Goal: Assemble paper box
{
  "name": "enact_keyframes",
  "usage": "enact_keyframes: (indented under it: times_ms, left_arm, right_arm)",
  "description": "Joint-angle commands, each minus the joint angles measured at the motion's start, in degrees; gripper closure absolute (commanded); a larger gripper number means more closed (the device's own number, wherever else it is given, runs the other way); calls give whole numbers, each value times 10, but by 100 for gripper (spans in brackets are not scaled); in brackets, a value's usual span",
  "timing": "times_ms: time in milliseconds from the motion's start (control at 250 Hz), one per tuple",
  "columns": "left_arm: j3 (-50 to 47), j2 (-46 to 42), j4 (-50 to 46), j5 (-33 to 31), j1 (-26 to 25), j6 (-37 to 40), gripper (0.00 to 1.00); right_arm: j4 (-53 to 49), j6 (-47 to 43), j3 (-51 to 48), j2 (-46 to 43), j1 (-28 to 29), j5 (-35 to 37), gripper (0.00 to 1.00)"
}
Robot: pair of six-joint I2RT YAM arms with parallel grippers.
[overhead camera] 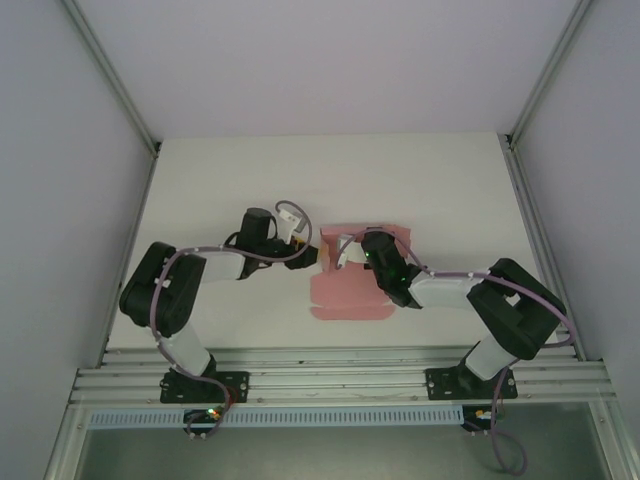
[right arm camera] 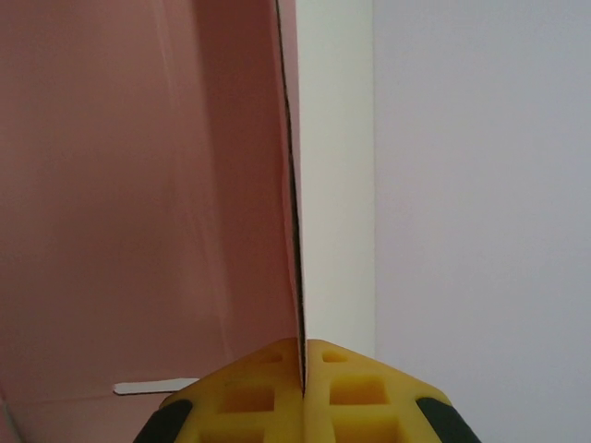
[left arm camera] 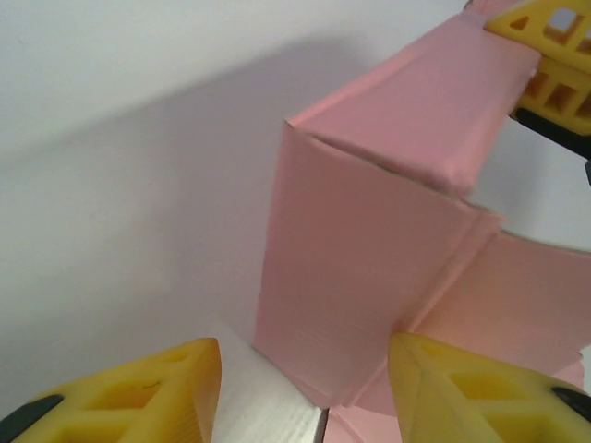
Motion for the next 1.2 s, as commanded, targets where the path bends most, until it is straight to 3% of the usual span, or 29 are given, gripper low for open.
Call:
enact_keyframes:
  times_ms: [0,120,300,527,819,939,1050,1198]
  left_arm:
    - [-17,-38,6,20,-11,26,46]
    - [-22,-58,-22,14,-20,40,42]
    - [9,-37,-37,-67,-25,49,45]
    - [22,-16,16,-71,-43,40,46]
    - [-64,-19,160,-282,-83,22,47]
    - [-81,-1,237,-340,-103,20,58]
    - [-101,15,325,-383,-120,11,59]
    - [-80,30,320,-443,-146,28,67]
  right_arm:
    - [-10,17,-4,-16,6,15,100]
    - [-13,14,-2,-17,6,17,100]
    - [-12,16,-5,-30,12,13,100]
    - [-13,17,-17,-29,41,35,100]
    - [5,56,-38,12,77,109,100]
    - [-17,83,-32,10,95,117,100]
    - [-37,99,-29,11,102,127,100]
    - [-54,118,-24,7,105,128,100]
